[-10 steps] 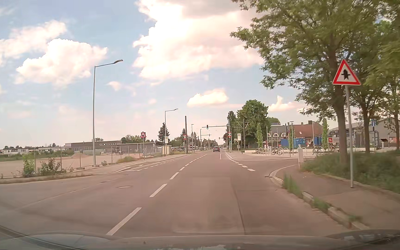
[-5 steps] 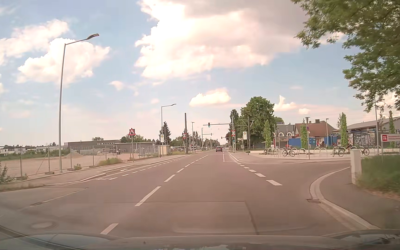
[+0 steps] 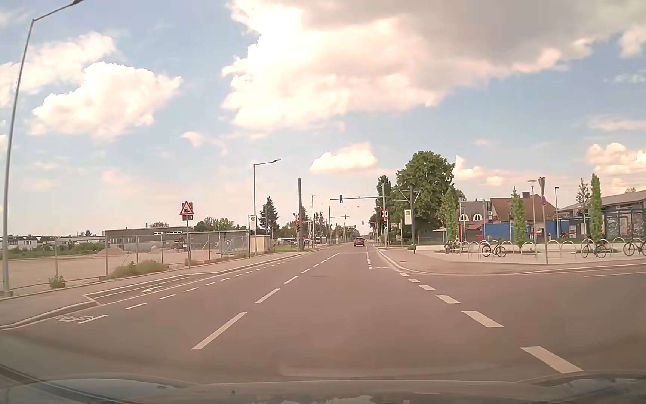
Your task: Follow the waypoints while adhering to traffic rules and regulations
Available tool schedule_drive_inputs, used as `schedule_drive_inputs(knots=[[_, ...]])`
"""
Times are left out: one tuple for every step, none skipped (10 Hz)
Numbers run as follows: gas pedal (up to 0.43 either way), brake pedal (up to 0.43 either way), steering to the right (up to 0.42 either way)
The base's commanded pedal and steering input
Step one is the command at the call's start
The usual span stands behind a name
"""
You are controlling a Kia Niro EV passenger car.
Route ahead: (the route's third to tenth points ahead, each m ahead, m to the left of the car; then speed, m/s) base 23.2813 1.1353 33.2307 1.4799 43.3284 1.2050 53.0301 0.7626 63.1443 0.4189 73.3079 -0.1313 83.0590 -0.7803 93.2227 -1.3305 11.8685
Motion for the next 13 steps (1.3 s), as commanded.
schedule_drive_inputs(knots=[[0.098, 0.018, -0.006], [0.087, 0.018, -0.005], [0.087, 0.018, -0.005], [0.087, 0.018, -0.003], [0.087, 0.018, -0.003], [0.087, 0.018, -0.003], [0.087, 0.018, -0.002], [0.087, 0.018, -0.003], [0.087, 0.018, -0.002], [0.087, 0.018, -0.001], [0.087, 0.018, 0.002], [0.079, 0.018, 0.005], [0.067, 0.018, 0.009]])
